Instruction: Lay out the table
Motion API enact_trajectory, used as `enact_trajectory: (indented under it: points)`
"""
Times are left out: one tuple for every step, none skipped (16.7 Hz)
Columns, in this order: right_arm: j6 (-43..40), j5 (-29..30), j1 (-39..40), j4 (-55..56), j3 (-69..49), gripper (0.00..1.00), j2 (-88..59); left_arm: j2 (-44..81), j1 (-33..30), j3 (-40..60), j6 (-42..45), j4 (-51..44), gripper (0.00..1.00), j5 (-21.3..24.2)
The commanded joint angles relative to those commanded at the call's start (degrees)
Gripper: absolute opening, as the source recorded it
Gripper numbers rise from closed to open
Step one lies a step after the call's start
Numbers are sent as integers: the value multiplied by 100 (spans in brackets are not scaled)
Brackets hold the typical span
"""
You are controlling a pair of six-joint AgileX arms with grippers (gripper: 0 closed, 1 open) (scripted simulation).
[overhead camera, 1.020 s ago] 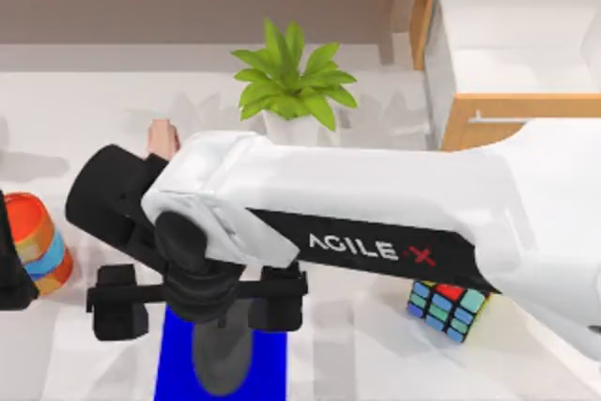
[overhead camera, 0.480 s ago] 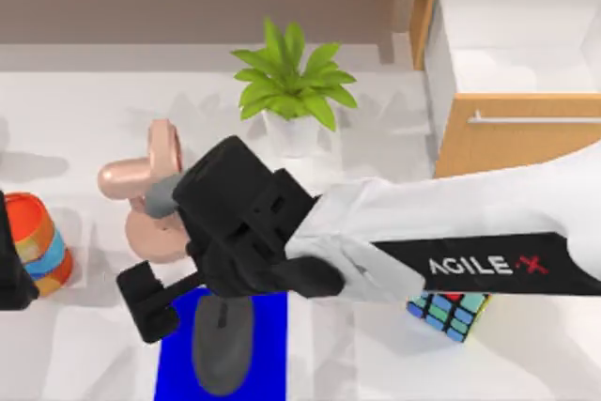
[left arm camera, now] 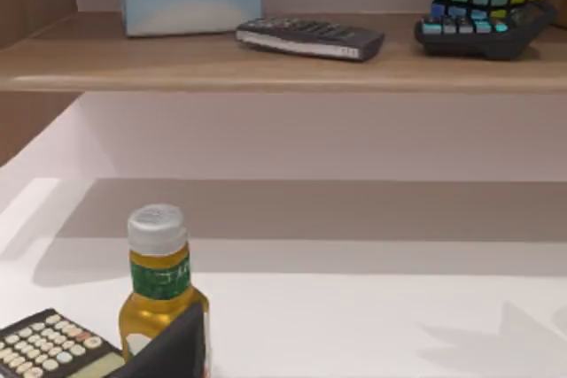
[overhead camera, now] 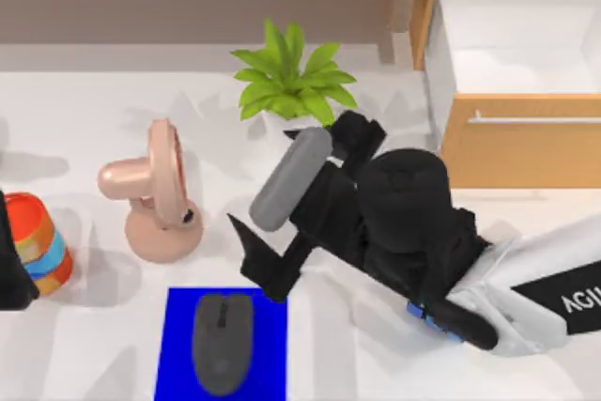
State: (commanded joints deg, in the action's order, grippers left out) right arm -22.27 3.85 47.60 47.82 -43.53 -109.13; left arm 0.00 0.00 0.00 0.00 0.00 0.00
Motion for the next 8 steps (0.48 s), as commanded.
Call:
enact_trajectory:
  points:
    - [-565,135,-189,615,305,100,86,0,0,0,0,0,100,0]
    - [-1112,278,-394,1209,590,100,169,0,0,0,0,0,100,0]
    - [-1646,429,-610,1782,856,100,248,0,0,0,0,0,100,0]
    - [-2181,586,-835,2322,1107,100,315,0,0,0,0,0,100,0]
    - [-2726,742,-1055,2820,1357,100,360,0,0,0,0,0,100,0]
    - [-3268,893,-1265,3282,1611,100,385,0,0,0,0,0,100,0]
    - [-3802,1036,-1465,3703,1868,100,388,0,0,0,0,0,100,0]
    - [-4317,1164,-1648,4065,2124,100,361,0,0,0,0,0,100,0]
